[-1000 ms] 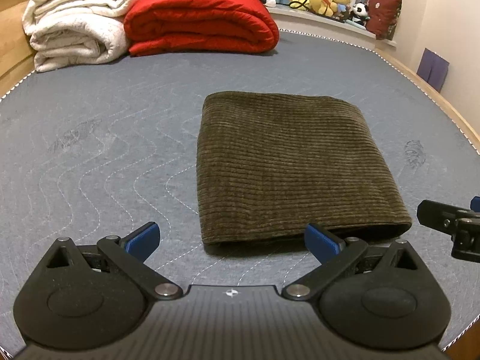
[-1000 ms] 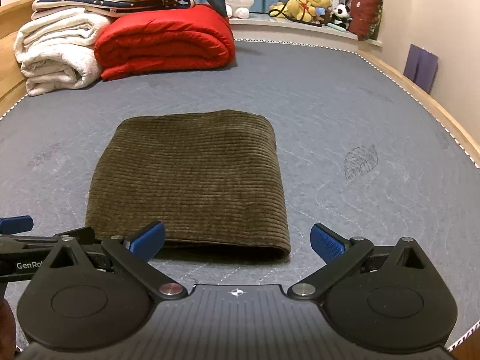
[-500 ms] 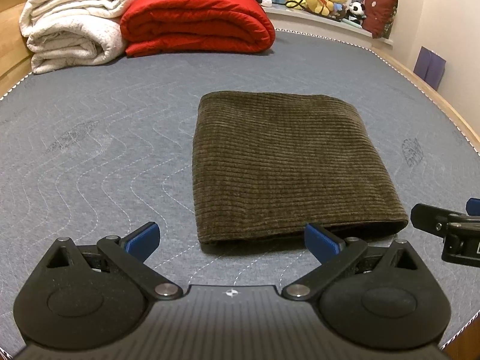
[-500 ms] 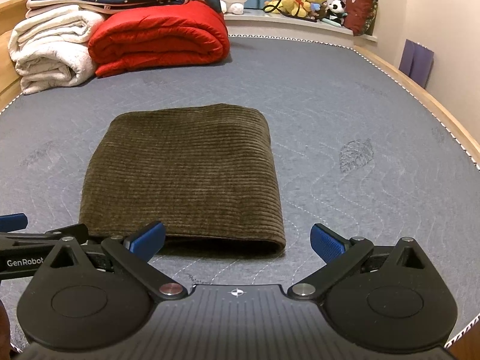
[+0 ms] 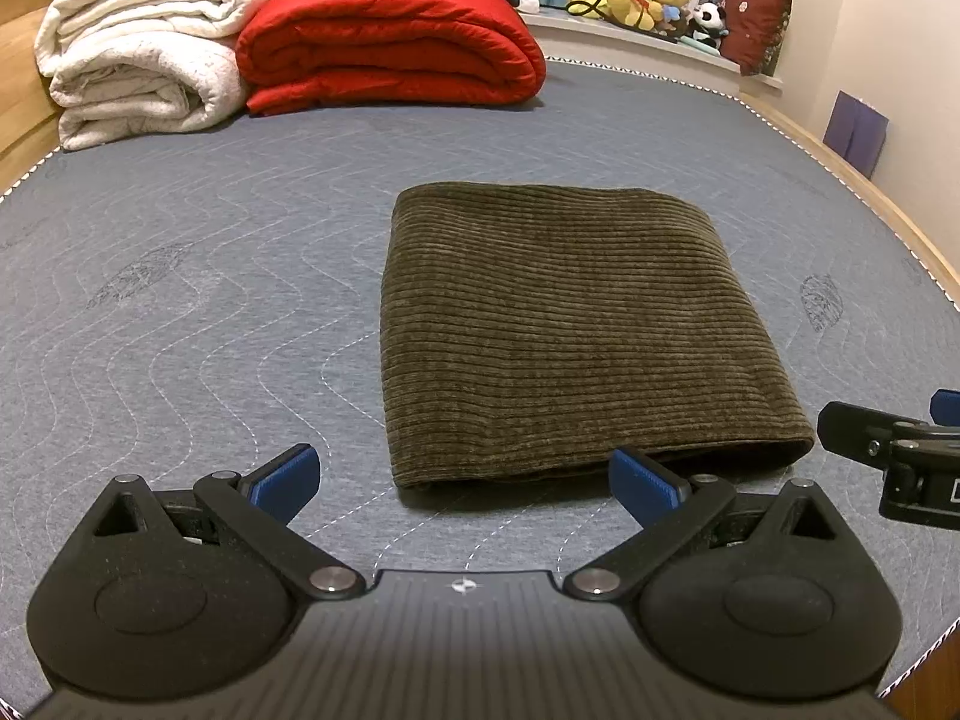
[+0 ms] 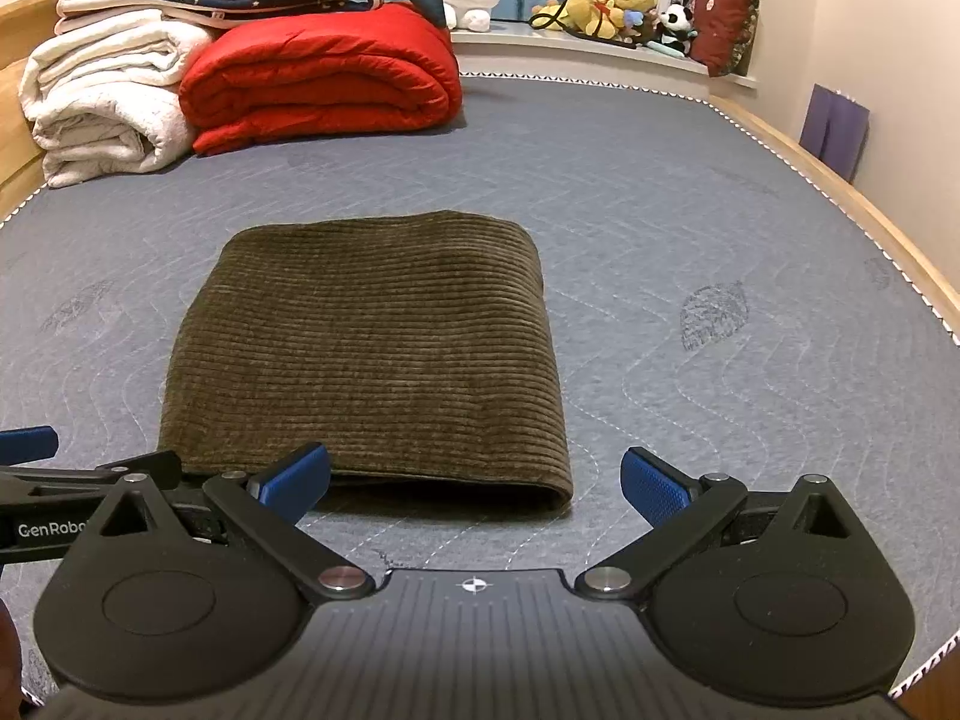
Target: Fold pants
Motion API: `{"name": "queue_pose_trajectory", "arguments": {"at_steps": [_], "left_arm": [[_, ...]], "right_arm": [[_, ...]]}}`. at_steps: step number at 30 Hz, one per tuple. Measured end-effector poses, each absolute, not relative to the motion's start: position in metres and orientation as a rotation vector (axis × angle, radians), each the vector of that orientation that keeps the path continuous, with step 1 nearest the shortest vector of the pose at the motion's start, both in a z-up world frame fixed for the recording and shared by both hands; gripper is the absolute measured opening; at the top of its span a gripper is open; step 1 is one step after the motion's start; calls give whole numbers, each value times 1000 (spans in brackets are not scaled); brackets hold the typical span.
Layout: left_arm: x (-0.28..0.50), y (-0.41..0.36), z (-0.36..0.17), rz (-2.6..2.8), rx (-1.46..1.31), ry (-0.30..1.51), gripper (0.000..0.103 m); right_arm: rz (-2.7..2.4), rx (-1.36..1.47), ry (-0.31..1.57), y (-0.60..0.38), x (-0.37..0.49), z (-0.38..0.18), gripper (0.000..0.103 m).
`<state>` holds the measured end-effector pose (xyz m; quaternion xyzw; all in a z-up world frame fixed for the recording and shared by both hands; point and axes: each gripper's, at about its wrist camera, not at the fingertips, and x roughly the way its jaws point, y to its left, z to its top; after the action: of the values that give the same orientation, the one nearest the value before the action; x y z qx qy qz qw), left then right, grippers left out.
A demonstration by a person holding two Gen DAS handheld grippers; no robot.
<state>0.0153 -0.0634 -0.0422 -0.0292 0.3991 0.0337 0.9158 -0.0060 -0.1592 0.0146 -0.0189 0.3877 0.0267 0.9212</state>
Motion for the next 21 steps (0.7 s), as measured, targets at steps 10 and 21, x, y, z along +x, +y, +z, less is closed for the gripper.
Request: {"name": "queue_pose_trajectory", "arguments": {"at_steps": [10, 21], "left_arm": [[15, -64, -42, 63, -54, 818, 103], [14, -65, -42, 58, -50, 813, 103]], "right_arm": [[54, -43, 794, -160, -6, 15, 102], [52, -45, 791, -160, -7, 15, 102]]}}
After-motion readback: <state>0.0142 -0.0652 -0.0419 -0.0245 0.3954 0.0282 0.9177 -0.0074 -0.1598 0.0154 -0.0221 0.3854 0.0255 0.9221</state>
